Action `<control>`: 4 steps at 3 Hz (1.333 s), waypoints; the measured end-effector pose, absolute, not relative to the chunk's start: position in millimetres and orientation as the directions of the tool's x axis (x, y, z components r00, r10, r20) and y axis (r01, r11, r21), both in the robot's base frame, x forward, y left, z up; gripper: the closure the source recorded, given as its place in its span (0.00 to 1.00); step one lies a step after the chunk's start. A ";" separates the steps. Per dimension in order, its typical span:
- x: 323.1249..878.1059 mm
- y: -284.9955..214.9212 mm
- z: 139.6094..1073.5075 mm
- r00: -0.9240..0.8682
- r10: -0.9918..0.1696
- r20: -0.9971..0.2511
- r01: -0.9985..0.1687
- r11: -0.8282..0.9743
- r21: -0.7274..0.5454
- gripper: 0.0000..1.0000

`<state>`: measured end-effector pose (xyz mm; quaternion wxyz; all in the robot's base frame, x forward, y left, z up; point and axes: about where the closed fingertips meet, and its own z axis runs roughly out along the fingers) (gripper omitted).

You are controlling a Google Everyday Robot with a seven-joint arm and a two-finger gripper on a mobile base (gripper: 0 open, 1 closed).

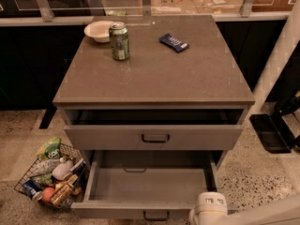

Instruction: Close middle drawer

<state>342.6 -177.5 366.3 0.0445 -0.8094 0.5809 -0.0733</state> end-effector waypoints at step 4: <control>379.1 -181.5 351.1 0.257 -0.966 0.004 -0.936 -0.250 -0.248 1.00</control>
Offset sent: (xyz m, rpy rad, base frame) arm 0.0183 -0.0131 -0.0072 0.1507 -0.0920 -0.0952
